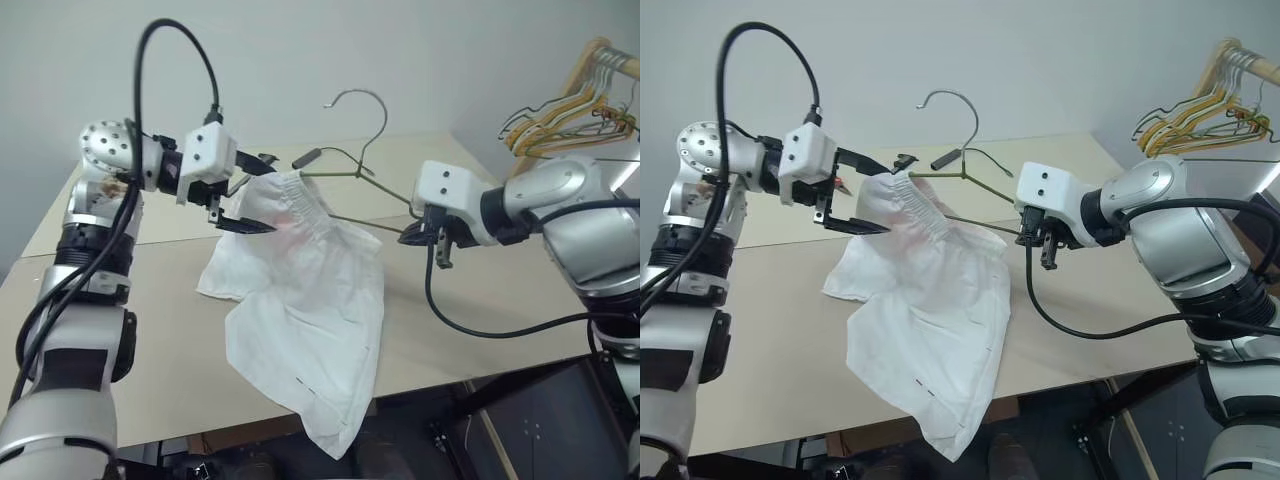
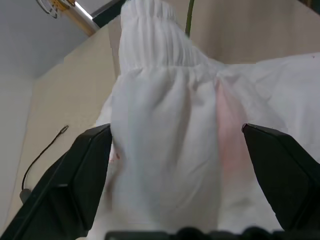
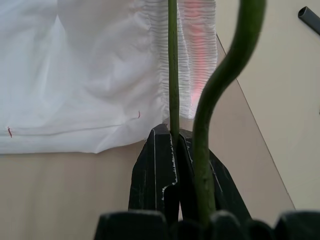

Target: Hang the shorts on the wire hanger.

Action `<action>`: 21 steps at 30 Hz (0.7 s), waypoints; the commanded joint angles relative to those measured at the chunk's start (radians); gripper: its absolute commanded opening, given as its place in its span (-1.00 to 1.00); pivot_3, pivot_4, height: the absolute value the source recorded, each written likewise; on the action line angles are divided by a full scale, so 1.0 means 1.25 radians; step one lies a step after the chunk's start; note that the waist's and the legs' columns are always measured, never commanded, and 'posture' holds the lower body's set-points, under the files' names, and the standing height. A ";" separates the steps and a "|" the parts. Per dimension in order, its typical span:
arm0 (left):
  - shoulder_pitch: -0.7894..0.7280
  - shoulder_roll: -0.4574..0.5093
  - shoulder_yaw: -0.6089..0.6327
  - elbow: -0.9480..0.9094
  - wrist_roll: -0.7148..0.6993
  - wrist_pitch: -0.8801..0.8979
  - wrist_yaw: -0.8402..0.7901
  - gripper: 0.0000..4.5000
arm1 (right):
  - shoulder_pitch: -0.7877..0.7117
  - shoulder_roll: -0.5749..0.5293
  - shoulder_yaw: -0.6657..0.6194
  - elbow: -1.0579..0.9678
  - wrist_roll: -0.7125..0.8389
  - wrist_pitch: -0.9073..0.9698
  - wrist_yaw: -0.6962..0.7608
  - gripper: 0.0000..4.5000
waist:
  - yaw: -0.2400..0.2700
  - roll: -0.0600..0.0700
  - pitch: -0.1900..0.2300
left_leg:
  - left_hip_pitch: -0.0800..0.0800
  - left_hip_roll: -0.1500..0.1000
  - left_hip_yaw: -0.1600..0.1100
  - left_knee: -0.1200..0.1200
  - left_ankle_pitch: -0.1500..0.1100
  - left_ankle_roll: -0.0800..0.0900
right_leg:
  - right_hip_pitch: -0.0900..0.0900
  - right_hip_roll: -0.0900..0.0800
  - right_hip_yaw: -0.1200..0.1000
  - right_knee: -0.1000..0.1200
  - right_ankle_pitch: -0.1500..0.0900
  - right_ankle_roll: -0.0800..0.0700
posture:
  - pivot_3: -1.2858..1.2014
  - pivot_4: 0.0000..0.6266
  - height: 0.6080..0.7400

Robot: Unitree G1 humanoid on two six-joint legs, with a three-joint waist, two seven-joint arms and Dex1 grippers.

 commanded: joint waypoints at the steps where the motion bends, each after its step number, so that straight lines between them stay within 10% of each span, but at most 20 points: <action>1: -0.078 -0.023 0.005 0.068 0.018 -0.046 -0.010 0.99 | -0.018 -0.022 -0.007 -0.030 0.008 0.008 0.012 -1.00 | -0.006 0.000 0.000 | 0.000 0.000 0.000 0.000 0.000 0.000 | 0.000 0.000 0.000 0.000 0.000 0.000 | -0.10 -1.00 1.00; 17: -0.179 -0.014 -0.223 0.206 -0.012 -0.175 -0.044 0.99 | -0.057 -0.038 0.032 -0.006 -0.012 0.008 0.037 -1.00 | -0.049 0.000 0.000 | 0.000 0.000 -0.005 0.003 -0.002 0.003 | -0.001 -0.001 0.002 0.003 -0.001 0.002 | -0.13 -1.00 1.00; 21: -0.187 -0.024 -0.217 0.230 -0.013 -0.188 -0.044 0.60 | -0.061 -0.040 0.034 -0.003 -0.013 0.010 0.038 -1.00 | -0.049 0.000 0.000 | -0.001 0.000 -0.005 0.003 -0.002 0.004 | -0.001 -0.001 0.002 0.002 -0.001 0.002 | -0.13 -1.00 1.00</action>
